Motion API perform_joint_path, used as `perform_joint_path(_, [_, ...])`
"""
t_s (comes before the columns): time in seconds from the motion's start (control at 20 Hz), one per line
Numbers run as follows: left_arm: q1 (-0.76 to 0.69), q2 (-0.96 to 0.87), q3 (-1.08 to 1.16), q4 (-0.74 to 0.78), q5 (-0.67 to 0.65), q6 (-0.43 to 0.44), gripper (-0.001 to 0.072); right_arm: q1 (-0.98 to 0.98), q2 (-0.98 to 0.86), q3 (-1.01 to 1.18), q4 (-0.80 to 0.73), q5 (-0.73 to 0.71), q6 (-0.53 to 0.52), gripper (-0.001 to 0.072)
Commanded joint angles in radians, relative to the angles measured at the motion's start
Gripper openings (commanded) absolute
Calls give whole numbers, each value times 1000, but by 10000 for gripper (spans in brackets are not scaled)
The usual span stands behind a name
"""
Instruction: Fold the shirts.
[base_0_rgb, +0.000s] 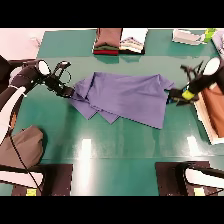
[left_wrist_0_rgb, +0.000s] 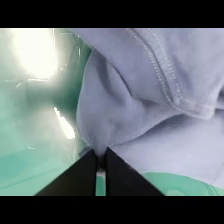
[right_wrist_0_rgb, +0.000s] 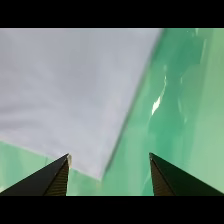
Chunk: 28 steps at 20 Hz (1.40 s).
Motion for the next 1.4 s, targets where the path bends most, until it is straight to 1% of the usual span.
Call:
perform_joint_path(0.0, [0, 5, 5, -6, -2, 0, 28, -2, 81, -271, 9, -111, 78, 565])
perform_joint_path(0.05, [0, 5, 5, -6, -2, 0, 28, 13, 85, -322, 10, -147, 103, 553])
perform_joint_path(0.1, [0, 5, 5, -6, -3, 0, 28, 31, 85, -354, 11, -174, 115, 520])
perform_joint_path(0.2, [0, 5, 5, -6, -9, 0, 28, 81, 85, -398, 26, -237, 132, 514])
perform_joint_path(0.25, [0, 5, 5, -6, -10, 0, 28, 103, 84, -406, 49, -269, 132, 494])
perform_joint_path(0.3, [0, 5, 5, -6, -10, 0, 28, 120, 80, -405, 73, -293, 133, 493])
perform_joint_path(0.35, [0, 5, 5, -6, -10, 0, 28, 134, 70, -402, 95, -308, 134, 484])
perform_joint_path(0.4, [0, 5, 5, -6, -10, 0, 28, 145, 56, -396, 115, -311, 134, 451])
perform_joint_path(0.45, [0, 5, 5, -6, -11, 0, 28, 157, 37, -381, 117, -307, 135, 443])
perform_joint_path(0.5, [0, 5, 5, -6, -11, 0, 28, 177, 23, -363, 115, -300, 134, 379])
perform_joint_path(0.55, [0, 6, 5, -6, -14, 0, 28, 200, 15, -346, 113, -300, 130, 231])
perform_joint_path(0.65, [0, 20, 5, -6, -17, -1, 28, 239, 16, -303, 94, -303, 127, 20])
perform_joint_path(0.75, [0, 72, 15, -6, -13, -2, 27, 261, 27, -228, 36, -280, 124, 18])
perform_joint_path(0.9, [0, 222, 48, -5, -7, -1, 28, 245, 109, -62, -27, -250, 119, 19])
perform_joint_path(1.1, [0, 474, 188, -6, -3, -3, 28, 158, 280, 249, -36, -249, 85, 18])
perform_joint_path(1.35, [0, 732, 427, -10, 90, -87, 28, 24, 431, 609, -35, -226, 60, 17])
